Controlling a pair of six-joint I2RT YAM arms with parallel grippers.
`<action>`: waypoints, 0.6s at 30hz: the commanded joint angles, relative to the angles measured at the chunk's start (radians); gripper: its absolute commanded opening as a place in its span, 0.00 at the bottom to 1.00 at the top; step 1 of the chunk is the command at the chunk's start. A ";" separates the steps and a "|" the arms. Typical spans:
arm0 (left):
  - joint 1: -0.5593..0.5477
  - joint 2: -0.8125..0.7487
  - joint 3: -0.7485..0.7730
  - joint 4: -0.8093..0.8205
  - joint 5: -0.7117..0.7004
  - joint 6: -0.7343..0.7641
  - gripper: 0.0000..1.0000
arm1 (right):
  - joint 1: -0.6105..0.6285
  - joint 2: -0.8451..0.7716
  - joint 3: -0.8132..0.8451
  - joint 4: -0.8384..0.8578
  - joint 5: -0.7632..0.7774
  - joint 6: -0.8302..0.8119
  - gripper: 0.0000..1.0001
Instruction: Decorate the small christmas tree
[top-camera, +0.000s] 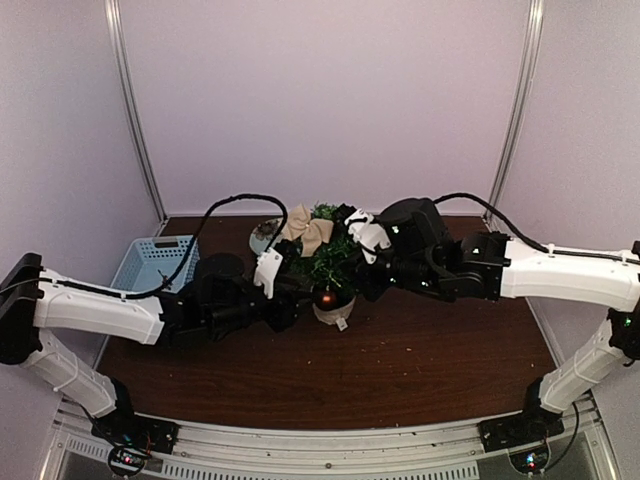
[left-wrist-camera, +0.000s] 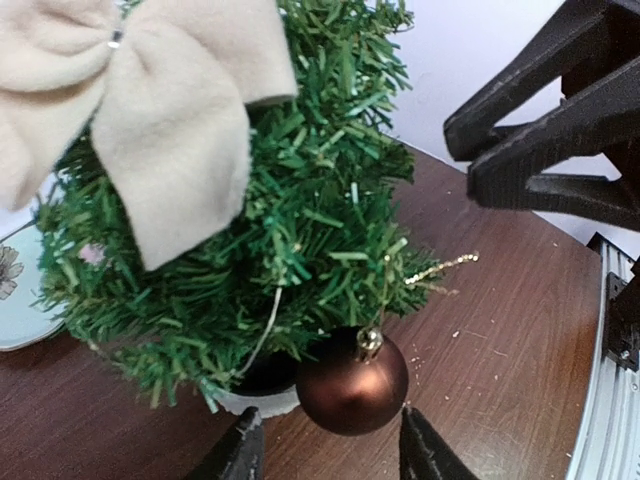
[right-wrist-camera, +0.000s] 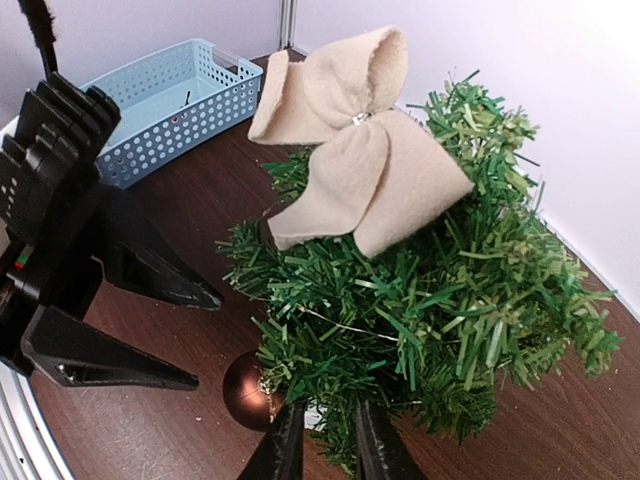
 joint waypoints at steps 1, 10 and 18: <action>0.011 -0.115 -0.033 -0.063 -0.073 -0.071 0.49 | -0.004 -0.068 -0.032 0.016 0.026 0.000 0.21; 0.279 -0.390 -0.030 -0.474 -0.193 -0.276 0.55 | -0.023 -0.183 -0.080 0.029 -0.001 -0.001 0.30; 0.720 -0.503 0.011 -0.760 -0.209 -0.338 0.60 | -0.099 -0.237 -0.097 0.016 -0.066 0.018 0.35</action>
